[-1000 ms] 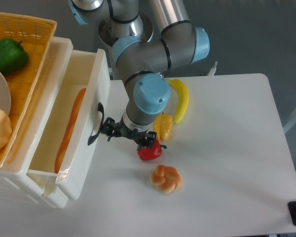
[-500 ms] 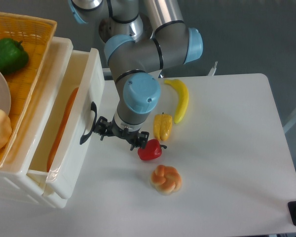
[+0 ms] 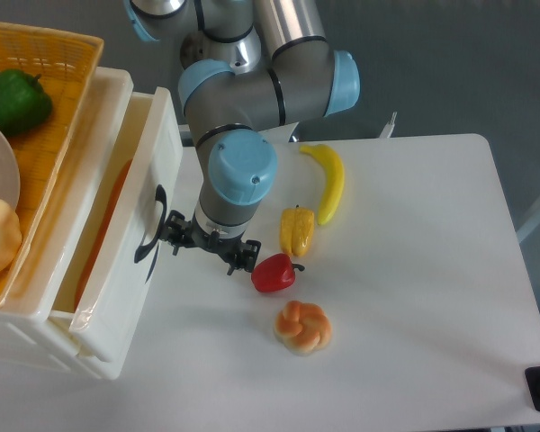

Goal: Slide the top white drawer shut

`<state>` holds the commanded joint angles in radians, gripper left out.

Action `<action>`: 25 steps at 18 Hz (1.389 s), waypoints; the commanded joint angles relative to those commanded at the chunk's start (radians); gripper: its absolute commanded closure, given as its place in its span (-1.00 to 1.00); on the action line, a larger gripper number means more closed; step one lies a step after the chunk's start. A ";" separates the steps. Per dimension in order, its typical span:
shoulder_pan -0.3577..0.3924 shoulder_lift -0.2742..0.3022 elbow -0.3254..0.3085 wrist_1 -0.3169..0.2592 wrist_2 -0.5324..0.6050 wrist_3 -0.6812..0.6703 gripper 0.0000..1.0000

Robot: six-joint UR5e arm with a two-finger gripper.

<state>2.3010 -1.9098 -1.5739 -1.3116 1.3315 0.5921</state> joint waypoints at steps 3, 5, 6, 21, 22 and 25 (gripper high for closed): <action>-0.006 0.000 0.002 0.002 0.000 0.000 -1.00; -0.015 0.002 0.002 0.002 0.009 0.000 -1.00; -0.015 0.002 0.002 0.002 0.017 0.000 -1.00; -0.034 0.002 0.002 0.002 0.017 0.000 -1.00; -0.034 0.002 0.002 0.000 0.017 0.000 -1.00; -0.034 0.002 0.002 0.002 0.017 0.002 -1.00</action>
<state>2.2672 -1.9083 -1.5723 -1.3100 1.3484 0.5936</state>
